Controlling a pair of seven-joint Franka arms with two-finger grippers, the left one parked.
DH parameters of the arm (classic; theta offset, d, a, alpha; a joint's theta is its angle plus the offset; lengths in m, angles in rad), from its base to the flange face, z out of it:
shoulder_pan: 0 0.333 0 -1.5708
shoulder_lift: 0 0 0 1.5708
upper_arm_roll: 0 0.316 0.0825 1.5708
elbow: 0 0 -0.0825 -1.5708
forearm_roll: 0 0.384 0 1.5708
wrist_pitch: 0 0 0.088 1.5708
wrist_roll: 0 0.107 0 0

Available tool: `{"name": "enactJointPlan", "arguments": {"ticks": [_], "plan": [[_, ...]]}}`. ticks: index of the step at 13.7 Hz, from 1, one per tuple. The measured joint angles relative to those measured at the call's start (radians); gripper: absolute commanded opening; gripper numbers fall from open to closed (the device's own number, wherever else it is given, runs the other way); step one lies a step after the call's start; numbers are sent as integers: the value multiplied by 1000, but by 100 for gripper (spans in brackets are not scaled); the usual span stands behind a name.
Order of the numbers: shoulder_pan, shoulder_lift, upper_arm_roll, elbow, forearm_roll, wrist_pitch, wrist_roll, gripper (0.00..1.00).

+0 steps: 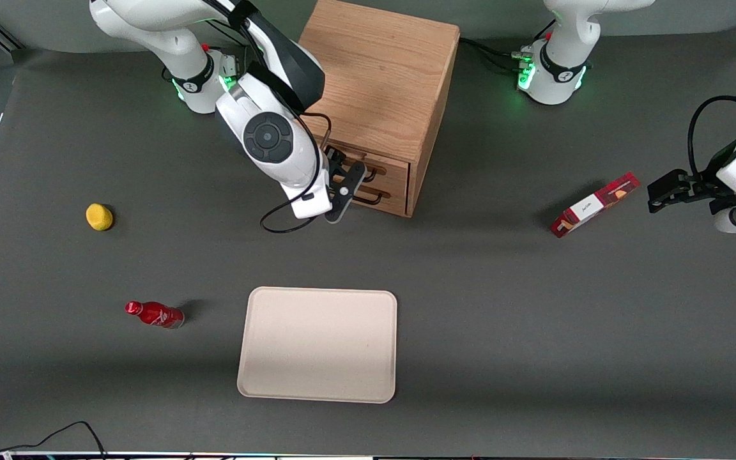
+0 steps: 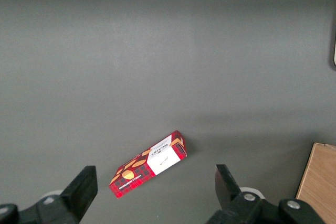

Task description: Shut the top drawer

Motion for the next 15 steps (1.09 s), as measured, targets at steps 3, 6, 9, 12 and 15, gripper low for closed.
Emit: {"name": "enactJointPlan", "arguments": {"ticks": [3,6,9,12,15], "plan": [[0,-8,1,-1,-1,0,0,100],[0,-17,1,0,-1,-4,0,100],[-2,-35,3,21,2,-56,0,100],[-18,-43,3,79,14,-113,2,100],[-60,-51,-26,137,53,-137,6,100]]}}
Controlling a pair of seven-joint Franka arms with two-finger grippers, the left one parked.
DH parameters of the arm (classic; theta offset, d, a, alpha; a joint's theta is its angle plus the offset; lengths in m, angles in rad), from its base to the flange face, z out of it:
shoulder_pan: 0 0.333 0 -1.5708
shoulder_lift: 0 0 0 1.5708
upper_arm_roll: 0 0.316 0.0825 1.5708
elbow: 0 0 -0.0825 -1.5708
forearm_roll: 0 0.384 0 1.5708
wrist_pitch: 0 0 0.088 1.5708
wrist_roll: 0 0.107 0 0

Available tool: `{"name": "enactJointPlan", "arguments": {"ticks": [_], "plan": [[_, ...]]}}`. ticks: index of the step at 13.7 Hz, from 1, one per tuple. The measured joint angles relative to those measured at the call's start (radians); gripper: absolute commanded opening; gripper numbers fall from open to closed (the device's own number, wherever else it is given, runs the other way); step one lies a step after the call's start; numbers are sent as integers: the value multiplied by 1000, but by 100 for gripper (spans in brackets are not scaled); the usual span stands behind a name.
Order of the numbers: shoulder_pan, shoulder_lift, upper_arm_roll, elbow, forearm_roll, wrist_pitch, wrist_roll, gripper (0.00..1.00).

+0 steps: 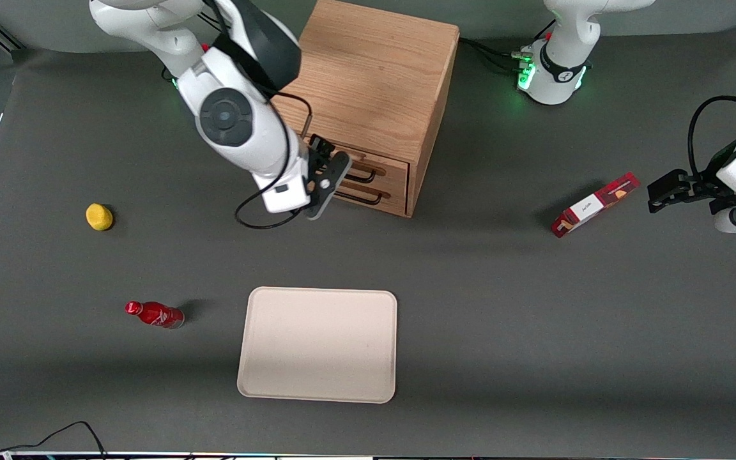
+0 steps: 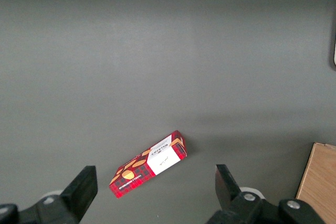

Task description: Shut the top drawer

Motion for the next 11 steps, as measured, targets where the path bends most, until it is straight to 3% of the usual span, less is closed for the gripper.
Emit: {"name": "enactJointPlan", "arguments": {"ticks": [3,7,11], "plan": [[-76,-9,-40,75,5,-61,5,100],[-259,-54,-49,123,5,-83,54,100],[-421,-161,-51,114,-7,-127,199,100]]}}
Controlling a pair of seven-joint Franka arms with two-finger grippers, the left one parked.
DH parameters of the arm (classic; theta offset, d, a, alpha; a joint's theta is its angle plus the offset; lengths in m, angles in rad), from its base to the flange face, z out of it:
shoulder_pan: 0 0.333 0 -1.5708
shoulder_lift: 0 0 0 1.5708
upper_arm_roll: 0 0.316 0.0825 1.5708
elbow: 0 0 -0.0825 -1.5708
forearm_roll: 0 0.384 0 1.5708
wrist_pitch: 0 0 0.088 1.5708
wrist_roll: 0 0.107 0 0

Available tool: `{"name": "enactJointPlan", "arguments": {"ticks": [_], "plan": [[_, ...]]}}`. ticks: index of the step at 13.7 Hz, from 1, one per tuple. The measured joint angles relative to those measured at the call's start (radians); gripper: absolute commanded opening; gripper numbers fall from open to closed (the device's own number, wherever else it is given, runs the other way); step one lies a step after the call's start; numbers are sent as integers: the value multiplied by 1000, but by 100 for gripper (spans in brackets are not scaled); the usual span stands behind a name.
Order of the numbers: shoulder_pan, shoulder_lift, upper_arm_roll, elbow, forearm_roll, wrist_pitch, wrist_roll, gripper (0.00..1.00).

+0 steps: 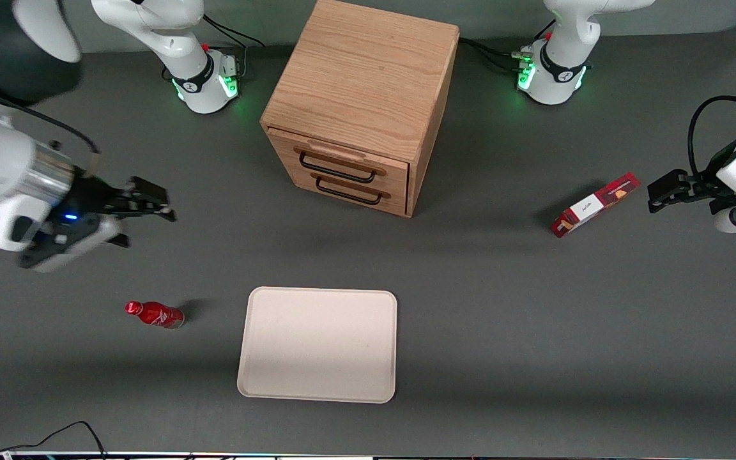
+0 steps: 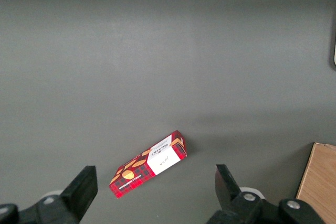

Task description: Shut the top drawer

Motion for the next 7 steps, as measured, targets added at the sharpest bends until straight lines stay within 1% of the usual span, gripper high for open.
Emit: {"name": "enactJointPlan", "arguments": {"ticks": [3,5,7], "plan": [[-88,-92,-10,-77,-9,-24,100,100],[-101,-142,-31,-125,-21,-51,147,100],[-100,-185,-35,-168,-87,-55,193,100]]}}
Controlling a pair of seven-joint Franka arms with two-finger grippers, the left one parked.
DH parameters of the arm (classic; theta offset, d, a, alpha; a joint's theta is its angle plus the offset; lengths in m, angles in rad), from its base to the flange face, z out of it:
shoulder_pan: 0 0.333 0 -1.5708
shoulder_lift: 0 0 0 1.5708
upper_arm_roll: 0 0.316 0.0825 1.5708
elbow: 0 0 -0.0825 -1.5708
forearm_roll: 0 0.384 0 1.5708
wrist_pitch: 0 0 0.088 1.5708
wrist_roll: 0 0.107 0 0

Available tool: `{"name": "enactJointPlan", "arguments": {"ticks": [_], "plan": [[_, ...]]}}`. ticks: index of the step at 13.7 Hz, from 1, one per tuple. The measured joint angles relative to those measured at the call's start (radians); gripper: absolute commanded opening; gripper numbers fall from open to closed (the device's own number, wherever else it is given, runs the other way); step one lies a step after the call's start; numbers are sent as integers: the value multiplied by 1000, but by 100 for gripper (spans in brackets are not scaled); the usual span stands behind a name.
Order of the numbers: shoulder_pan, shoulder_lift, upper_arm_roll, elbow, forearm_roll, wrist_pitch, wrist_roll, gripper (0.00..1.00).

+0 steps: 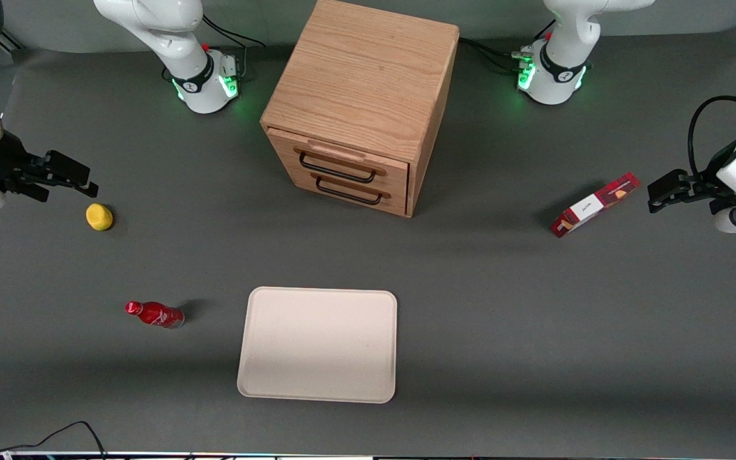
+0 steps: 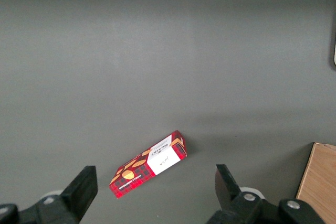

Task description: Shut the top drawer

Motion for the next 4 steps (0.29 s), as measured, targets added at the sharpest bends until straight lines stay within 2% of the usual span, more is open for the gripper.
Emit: {"name": "enactJointPlan", "arguments": {"ticks": [2,4], "plan": [[1,-11,0,-17,-38,0,27,100],[1,-11,0,-21,-43,1,36,100]]}}
